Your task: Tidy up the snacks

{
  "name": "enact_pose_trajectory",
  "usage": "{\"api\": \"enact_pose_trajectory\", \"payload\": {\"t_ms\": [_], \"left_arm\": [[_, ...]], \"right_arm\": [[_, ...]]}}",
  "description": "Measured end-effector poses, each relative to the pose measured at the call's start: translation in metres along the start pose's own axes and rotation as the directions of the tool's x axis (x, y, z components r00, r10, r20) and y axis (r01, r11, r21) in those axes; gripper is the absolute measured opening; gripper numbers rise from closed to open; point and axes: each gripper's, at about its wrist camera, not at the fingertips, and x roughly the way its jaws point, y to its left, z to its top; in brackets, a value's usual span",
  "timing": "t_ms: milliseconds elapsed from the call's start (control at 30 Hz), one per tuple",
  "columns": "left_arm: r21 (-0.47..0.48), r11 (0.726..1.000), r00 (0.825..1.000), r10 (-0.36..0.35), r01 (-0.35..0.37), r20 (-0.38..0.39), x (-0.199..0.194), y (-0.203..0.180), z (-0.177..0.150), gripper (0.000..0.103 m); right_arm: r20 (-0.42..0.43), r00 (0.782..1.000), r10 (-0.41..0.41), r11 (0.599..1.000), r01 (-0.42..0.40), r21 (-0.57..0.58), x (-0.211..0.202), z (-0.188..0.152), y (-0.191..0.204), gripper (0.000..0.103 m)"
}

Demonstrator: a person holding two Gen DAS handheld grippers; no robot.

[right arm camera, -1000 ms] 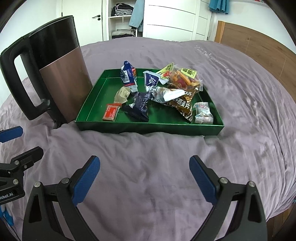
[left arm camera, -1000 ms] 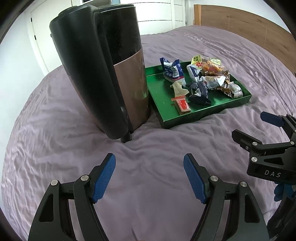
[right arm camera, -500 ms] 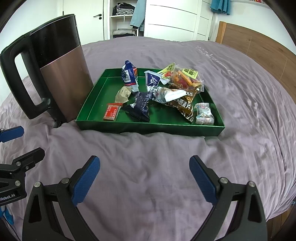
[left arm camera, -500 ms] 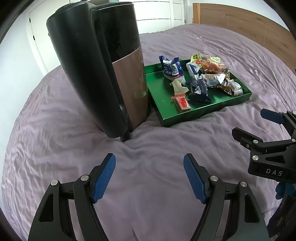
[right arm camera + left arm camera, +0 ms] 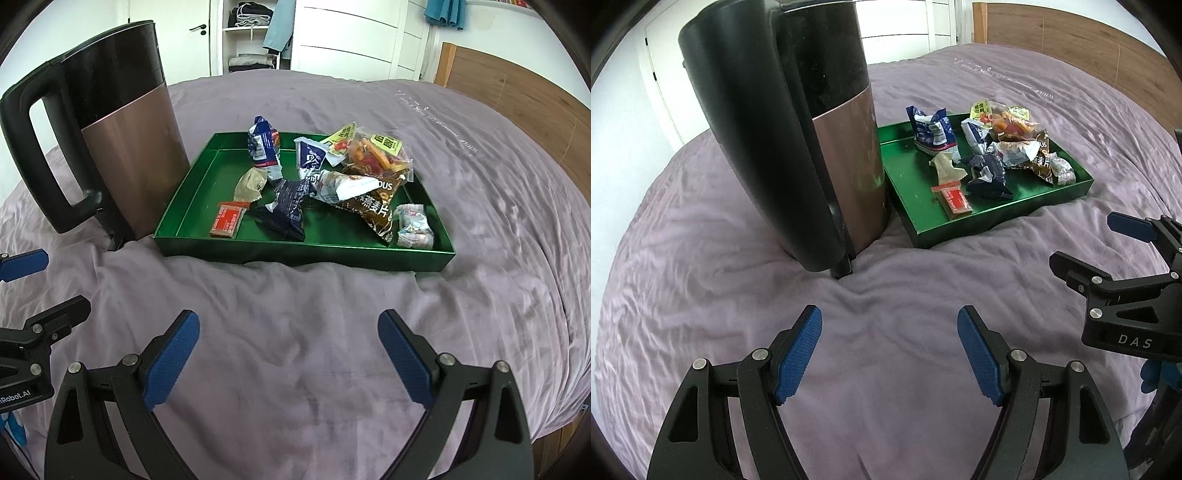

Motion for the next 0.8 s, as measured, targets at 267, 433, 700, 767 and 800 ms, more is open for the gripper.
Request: {"api": "enact_pose_trajectory", "payload": {"t_ms": [267, 433, 700, 767, 800], "left_arm": [[0.008, 1.000, 1.000, -0.009, 0.010, -0.007, 0.0022, 0.0008, -0.0006, 0.071], [0.010, 1.000, 1.000, -0.004, 0.004, -0.005, 0.0024, 0.0025, -0.0007, 0.071], [0.017, 1.000, 1.000, 0.005, -0.005, -0.003, 0.0024, 0.0031, -0.0017, 0.071], [0.017, 1.000, 1.000, 0.006, -0.006, -0.001, 0.0024, 0.0030, -0.0017, 0.071], [0.017, 1.000, 1.000, 0.006, -0.006, -0.002, 0.0027, 0.0032, -0.0017, 0.071]], "right_arm": [[-0.010, 1.000, 0.007, 1.000, -0.007, -0.019, 0.0062, 0.0041, -0.0002, 0.103], [-0.015, 1.000, 0.007, 1.000, -0.007, -0.030, 0.0078, 0.0037, 0.0019, 0.103], [-0.013, 1.000, 0.007, 1.000, -0.007, -0.029, 0.0087, 0.0047, 0.0017, 0.103], [-0.012, 1.000, 0.008, 1.000, -0.008, -0.030, 0.0088, 0.0050, 0.0009, 0.103], [-0.011, 1.000, 0.007, 1.000, -0.007, -0.030, 0.0081, 0.0047, 0.0005, 0.103]]}}
